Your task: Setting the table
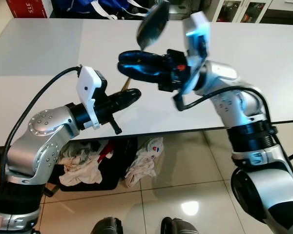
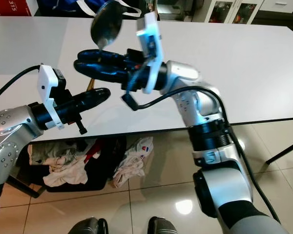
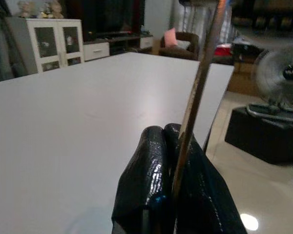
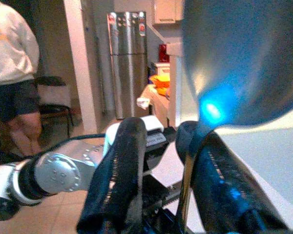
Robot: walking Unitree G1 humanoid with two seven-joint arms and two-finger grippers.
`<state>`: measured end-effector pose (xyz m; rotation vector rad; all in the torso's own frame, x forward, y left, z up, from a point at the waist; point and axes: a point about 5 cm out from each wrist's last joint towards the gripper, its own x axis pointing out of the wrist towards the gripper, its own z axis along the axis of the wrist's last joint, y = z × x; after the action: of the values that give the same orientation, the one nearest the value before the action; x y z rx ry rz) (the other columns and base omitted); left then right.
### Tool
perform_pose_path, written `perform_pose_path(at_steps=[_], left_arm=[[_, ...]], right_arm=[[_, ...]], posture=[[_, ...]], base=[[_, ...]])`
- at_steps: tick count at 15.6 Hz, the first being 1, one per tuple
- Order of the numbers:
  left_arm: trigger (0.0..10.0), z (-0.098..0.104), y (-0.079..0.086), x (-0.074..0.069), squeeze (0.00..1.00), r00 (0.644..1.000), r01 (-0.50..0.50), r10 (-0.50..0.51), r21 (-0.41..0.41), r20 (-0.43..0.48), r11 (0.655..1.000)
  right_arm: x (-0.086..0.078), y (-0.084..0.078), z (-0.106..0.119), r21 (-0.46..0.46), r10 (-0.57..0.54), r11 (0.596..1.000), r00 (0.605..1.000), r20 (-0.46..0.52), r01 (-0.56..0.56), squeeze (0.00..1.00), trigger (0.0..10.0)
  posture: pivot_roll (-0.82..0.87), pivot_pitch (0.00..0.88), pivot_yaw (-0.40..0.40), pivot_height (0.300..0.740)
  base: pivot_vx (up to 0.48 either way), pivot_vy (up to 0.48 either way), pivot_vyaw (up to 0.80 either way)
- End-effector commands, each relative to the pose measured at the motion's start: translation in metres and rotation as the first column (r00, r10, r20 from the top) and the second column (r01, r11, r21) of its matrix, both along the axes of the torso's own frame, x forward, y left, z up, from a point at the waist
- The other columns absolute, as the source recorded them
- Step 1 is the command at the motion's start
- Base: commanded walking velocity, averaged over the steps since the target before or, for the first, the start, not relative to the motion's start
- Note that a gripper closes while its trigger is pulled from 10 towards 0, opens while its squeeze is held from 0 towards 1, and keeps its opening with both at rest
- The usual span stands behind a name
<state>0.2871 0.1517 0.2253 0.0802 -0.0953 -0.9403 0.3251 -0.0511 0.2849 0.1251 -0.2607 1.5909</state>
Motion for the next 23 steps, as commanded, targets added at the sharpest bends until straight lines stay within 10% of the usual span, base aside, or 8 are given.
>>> perform_pose_path(at_steps=[1,8,9,10,16,17,18,23], left_arm=[[0.0,0.014,0.01,0.006,0.0,0.996,-0.074,0.077,-0.06,0.048,0.995],[0.0,0.011,0.013,0.011,0.0,0.993,-0.119,0.119,-0.212,-0.009,0.97],[0.0,0.006,0.012,0.011,0.0,0.992,-0.13,0.124,-0.232,-0.039,0.964],[0.0,0.001,0.012,0.012,0.0,0.989,-0.145,0.132,-0.25,-0.068,0.957],[0.0,-0.043,0.025,0.025,0.0,0.909,-0.33,0.194,-0.352,-0.37,0.876],[7.8,-0.048,0.025,0.027,0.0,0.883,-0.348,0.173,-0.362,-0.437,0.865],[9.6,-0.05,0.024,0.029,0.0,0.861,-0.361,0.16,-0.359,-0.483,0.861],[10.0,-0.049,0.012,0.031,0.0,0.769,-0.323,0.097,-0.253,-0.632,0.912]], right_arm=[[0.003,0.002,-0.007,-0.03,-0.023,0.999,1.0,-0.013,0.022,1.0,10.0],[0.024,0.007,-0.028,0.015,-0.268,0.962,0.95,-0.162,0.274,1.0,10.0],[0.026,0.008,-0.033,0.013,-0.303,0.95,0.933,-0.193,0.311,0.91,10.0],[0.028,0.007,-0.036,0.009,-0.334,0.939,0.917,-0.217,0.344,0.08,10.0],[0.034,-0.003,-0.052,0.015,-0.474,0.861,0.812,-0.341,0.508,0.0,10.0],[0.034,-0.008,-0.056,0.015,-0.5,0.84,0.786,-0.364,0.542,0.0,10.0],[0.033,-0.009,-0.058,0.012,-0.51,0.833,0.777,-0.369,0.553,0.0,10.0],[0.029,-0.017,-0.067,-0.01,-0.558,0.797,0.729,-0.397,0.604,0.0,10.0]], posture=[[-0.07,0.098,-0.067,0.74],[-0.07,0.111,-0.068,0.74],[-0.07,0.113,-0.066,0.74],[-0.07,0.116,-0.065,0.74],[-0.08,0.123,-0.06,0.74],[-0.09,0.124,-0.06,0.74],[-0.09,0.124,-0.06,0.74],[-0.1,0.125,-0.051,0.74]], base=[[0.0,0.0,0.0],[0.0,0.0,0.0],[0.0,0.0,0.0],[0.0,0.0,0.0],[0.0,0.0,0.0],[0.0,0.0,0.0],[0.0,0.0,0.0],[0.0,0.0,0.0]])
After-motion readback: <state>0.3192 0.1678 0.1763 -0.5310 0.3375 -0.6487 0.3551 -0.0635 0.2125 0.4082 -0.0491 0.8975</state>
